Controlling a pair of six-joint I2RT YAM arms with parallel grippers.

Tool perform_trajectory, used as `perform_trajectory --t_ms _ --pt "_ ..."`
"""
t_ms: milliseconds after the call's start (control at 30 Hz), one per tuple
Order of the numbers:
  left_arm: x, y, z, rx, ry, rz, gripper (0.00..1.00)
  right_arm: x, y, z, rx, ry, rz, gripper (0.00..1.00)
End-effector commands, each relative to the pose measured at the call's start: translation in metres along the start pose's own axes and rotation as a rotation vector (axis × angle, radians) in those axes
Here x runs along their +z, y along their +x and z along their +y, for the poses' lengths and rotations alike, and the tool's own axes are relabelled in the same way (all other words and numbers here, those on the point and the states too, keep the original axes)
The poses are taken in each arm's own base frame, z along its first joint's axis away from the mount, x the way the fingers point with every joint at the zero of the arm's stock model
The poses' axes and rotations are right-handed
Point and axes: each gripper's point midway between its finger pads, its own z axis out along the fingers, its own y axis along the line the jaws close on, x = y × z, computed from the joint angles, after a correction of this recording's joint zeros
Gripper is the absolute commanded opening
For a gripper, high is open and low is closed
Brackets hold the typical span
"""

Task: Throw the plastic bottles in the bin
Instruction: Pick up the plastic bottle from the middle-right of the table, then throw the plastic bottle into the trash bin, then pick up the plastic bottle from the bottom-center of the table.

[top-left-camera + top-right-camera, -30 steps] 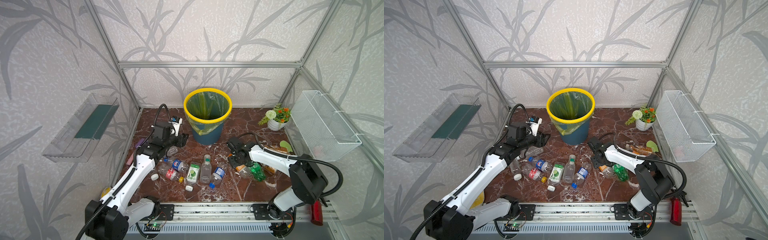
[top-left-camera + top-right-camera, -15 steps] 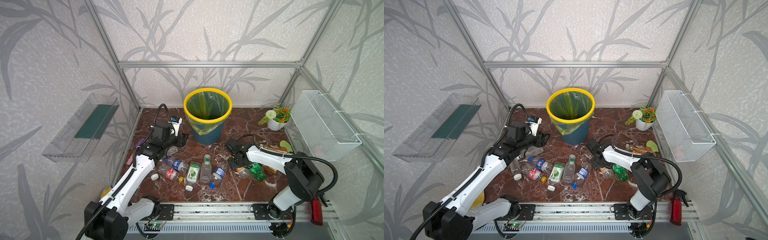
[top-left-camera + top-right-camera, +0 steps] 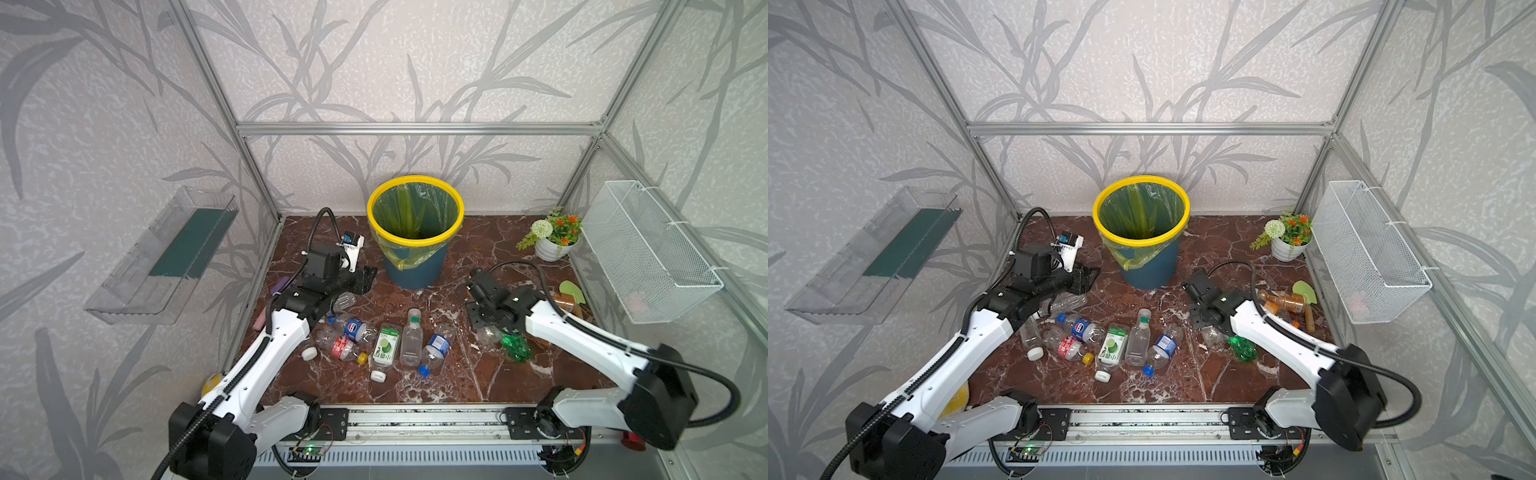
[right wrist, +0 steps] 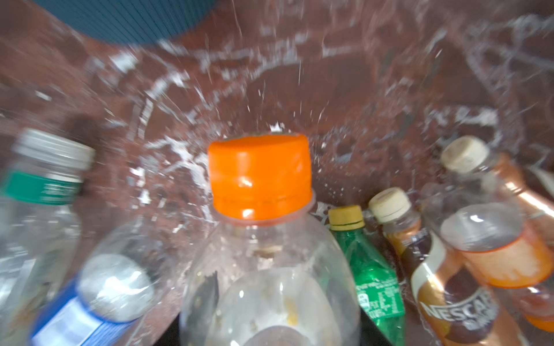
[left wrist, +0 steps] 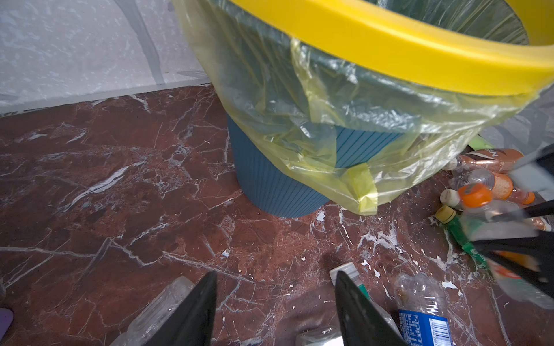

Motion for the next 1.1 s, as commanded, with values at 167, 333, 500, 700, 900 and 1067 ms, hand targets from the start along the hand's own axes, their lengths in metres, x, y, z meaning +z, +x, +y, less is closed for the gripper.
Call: perform_trajectory --t_ms 167,333,500,700,900,1067 --pt "-0.010 -0.007 0.008 0.012 -0.091 -0.037 0.63 -0.207 -0.172 0.023 -0.105 -0.234 -0.809 0.59" --pt "-0.021 -0.012 -0.017 0.075 -0.108 -0.053 0.63 -0.247 -0.292 0.078 -0.125 -0.379 -0.973 0.60" --pt "-0.029 -0.005 -0.039 0.096 -0.105 -0.056 0.63 -0.163 -0.351 0.099 -0.075 -0.352 -0.793 0.95" --pt "-0.023 0.014 -0.062 0.144 -0.040 0.011 0.64 -0.235 -0.350 0.059 -0.095 -0.231 -0.997 0.99" --pt "-0.006 0.033 -0.113 0.364 0.010 0.129 0.65 -0.253 -0.276 -0.002 -0.036 -0.106 -0.980 0.99" --pt "0.007 0.050 -0.151 0.370 0.127 0.173 0.74 -0.200 -0.180 -0.061 0.131 0.036 -0.801 0.99"
